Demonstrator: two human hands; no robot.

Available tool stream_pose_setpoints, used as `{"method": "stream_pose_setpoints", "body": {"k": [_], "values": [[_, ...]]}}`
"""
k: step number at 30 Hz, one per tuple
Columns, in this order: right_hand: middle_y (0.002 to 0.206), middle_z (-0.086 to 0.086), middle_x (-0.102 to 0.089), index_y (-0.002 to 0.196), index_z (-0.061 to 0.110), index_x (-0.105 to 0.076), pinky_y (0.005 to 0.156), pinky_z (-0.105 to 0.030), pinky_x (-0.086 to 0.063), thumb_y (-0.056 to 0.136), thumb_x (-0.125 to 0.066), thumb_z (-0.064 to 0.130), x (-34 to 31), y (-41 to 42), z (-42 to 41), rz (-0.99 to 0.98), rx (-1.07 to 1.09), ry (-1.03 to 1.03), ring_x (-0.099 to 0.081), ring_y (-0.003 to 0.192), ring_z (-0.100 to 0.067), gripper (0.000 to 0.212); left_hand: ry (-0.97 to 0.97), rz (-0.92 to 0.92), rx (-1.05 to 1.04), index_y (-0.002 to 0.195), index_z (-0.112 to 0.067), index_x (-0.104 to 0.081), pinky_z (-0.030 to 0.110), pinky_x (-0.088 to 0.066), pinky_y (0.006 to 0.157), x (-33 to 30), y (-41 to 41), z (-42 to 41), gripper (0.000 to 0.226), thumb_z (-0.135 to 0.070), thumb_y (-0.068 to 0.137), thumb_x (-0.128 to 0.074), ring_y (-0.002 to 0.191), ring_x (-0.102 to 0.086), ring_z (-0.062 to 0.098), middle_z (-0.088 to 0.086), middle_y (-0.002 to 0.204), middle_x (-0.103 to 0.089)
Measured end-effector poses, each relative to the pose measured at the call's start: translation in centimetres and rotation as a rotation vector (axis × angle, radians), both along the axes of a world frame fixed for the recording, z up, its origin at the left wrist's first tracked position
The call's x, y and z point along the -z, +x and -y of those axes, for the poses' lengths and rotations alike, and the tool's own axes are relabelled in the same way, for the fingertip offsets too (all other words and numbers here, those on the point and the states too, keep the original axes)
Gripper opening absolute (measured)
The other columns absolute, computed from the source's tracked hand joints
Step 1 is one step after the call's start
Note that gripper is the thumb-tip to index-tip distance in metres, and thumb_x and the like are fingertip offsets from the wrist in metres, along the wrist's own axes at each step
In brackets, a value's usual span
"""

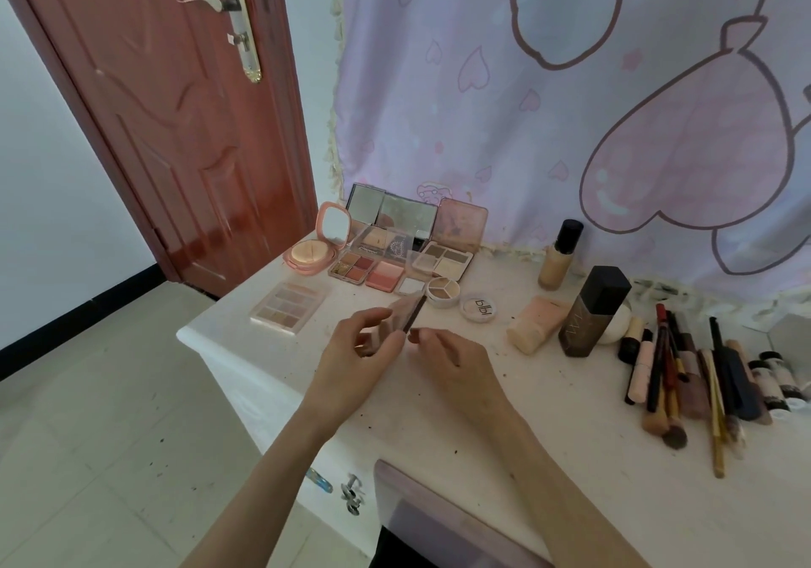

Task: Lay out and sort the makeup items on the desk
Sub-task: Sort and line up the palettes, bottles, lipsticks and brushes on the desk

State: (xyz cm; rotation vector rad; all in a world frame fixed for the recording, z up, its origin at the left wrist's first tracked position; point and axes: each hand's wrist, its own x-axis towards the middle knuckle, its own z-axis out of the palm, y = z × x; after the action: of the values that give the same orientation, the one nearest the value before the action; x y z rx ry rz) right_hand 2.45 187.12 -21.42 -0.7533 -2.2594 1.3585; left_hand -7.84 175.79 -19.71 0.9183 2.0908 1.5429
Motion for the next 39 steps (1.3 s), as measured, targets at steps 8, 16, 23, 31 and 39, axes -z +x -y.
{"method": "stream_pose_setpoints", "body": {"k": [8,16,23,31,39], "values": [[0.104,-0.004,-0.071,0.106,0.011,-0.067,0.093,-0.028,-0.049,0.086,-0.046,0.045,-0.2,0.8,-1.4,-0.301,-0.024,-0.325,-0.066,0.102,-0.014,0.045,0.045,-0.394,0.091,0.111,-0.029,-0.057,-0.001,-0.037,0.08,0.0,2.2,-1.8,0.036,-0.032,0.078,-0.071,0.091,-0.05,-0.016,-0.009,0.11,-0.049],[0.099,-0.009,-0.072,0.101,0.009,-0.068,0.081,-0.028,-0.054,0.054,-0.077,0.064,0.7,0.6,-3.0,-0.493,-0.043,-0.648,-0.068,0.094,-0.022,0.073,-0.109,-0.9,0.183,0.125,-0.013,-0.056,0.026,-0.049,0.072,-0.3,1.2,-2.5,0.052,-0.021,0.076,-0.074,0.09,-0.064,0.022,0.009,0.107,-0.059],[0.113,-0.008,-0.068,0.115,0.013,-0.061,0.086,-0.029,-0.053,0.054,-0.076,0.067,0.5,0.5,-3.5,-0.521,-0.139,-0.865,-0.064,0.106,-0.024,0.083,-0.109,-1.173,0.131,0.111,-0.018,-0.064,0.026,-0.048,0.063,-1.0,0.3,-3.5,0.038,-0.033,0.076,-0.069,0.067,-0.06,0.019,0.002,0.093,-0.062],[0.105,-0.01,-0.069,0.121,0.014,-0.058,0.089,-0.036,-0.048,0.079,-0.039,0.053,-0.3,0.9,-3.3,-0.499,-0.135,-1.138,-0.067,0.095,-0.022,0.06,-0.065,-1.246,0.157,0.105,-0.017,-0.065,0.03,-0.031,0.08,-1.5,-0.1,-4.9,0.039,-0.041,0.08,-0.05,0.097,-0.046,0.019,0.004,0.104,-0.062],[0.096,-0.014,-0.07,0.113,0.01,-0.06,0.086,-0.037,-0.051,0.09,-0.039,0.045,-0.6,1.3,-3.6,-0.639,-0.088,-1.262,-0.07,0.086,-0.026,0.046,-0.099,-1.146,0.259,0.105,-0.018,-0.065,0.028,-0.03,0.089,-2.2,0.2,-6.1,0.039,-0.042,0.08,-0.048,0.102,-0.057,0.019,0.003,0.11,-0.064]]}}
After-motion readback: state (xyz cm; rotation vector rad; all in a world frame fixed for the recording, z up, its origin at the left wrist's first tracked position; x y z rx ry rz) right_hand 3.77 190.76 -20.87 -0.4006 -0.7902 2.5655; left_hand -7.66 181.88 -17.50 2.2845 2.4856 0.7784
